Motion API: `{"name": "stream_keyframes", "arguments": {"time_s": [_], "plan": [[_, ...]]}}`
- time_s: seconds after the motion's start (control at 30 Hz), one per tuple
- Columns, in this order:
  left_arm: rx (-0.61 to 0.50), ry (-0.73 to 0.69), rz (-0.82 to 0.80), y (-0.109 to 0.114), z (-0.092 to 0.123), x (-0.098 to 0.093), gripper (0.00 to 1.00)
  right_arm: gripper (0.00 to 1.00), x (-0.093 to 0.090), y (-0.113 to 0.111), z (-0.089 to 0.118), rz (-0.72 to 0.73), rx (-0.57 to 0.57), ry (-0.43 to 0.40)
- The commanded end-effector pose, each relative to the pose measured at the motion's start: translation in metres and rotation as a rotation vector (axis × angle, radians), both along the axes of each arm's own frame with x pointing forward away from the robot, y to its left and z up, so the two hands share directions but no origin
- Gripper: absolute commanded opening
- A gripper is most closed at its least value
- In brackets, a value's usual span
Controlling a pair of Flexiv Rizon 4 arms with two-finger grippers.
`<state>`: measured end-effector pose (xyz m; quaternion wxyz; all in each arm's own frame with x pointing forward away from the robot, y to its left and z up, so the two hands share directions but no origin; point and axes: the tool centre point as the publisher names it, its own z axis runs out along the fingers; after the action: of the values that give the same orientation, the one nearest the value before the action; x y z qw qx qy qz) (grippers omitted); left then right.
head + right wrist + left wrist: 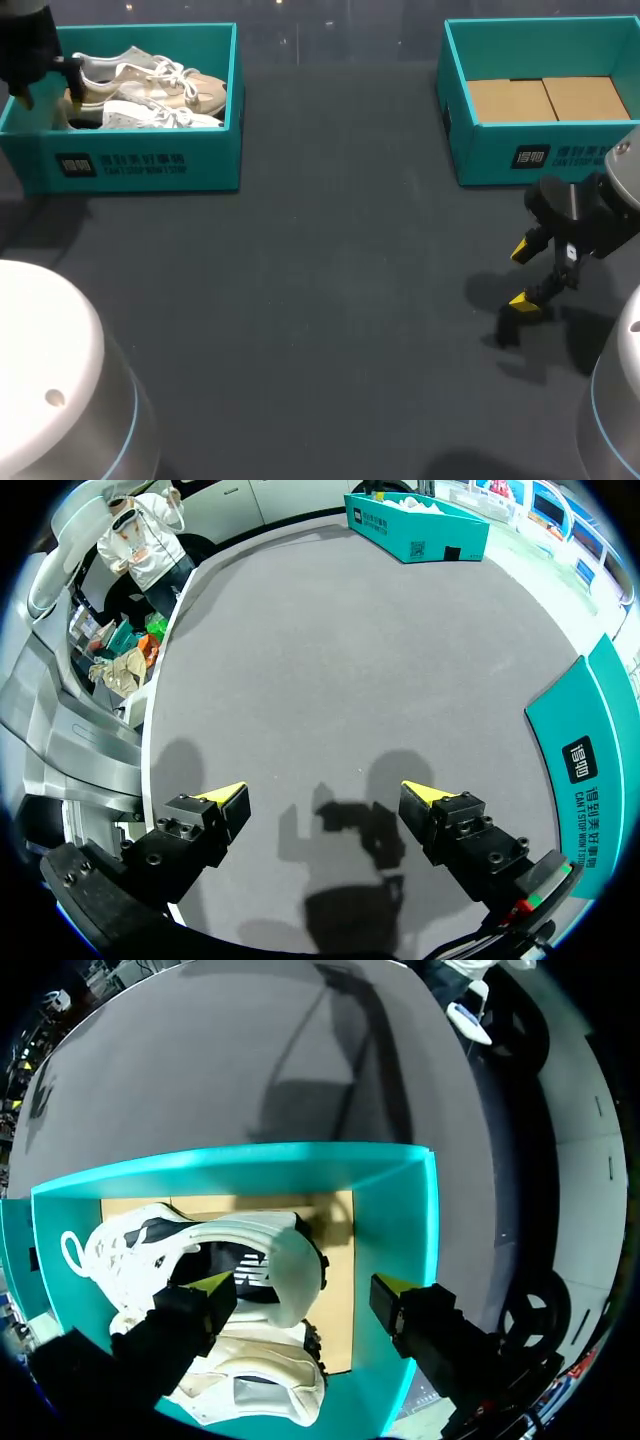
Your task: Take the shoe out of the shoebox, open the shoe tongue, remove and reinsert the insole, then place the shoe into the shoebox
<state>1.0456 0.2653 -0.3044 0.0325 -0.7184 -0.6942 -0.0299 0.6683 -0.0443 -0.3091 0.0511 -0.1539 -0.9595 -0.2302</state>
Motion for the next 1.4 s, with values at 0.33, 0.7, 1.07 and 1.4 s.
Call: {"name": "stream_keyframes", "arguments": {"time_s": [0.33, 0.7, 1.07, 1.4], "plan": [[-0.004, 0.038, 0.013, 0.004, -0.032, 0.007, 0.86, 1.00, -0.001, 0.000, 0.000, -0.001, -0.002, -0.002], [0.017, 0.073, 0.019, 0.002, -0.056, 0.010, 0.85, 1.00, -0.001, 0.000, 0.000, -0.001, -0.002, -0.002], [0.024, 0.101, 0.024, 0.006, -0.068, 0.011, 0.60, 1.00, -0.001, 0.000, 0.000, -0.001, -0.002, -0.002], [0.049, 0.100, 0.007, 0.008, -0.072, 0.008, 0.00, 1.00, -0.001, 0.000, 0.000, -0.001, -0.002, -0.002]]}}
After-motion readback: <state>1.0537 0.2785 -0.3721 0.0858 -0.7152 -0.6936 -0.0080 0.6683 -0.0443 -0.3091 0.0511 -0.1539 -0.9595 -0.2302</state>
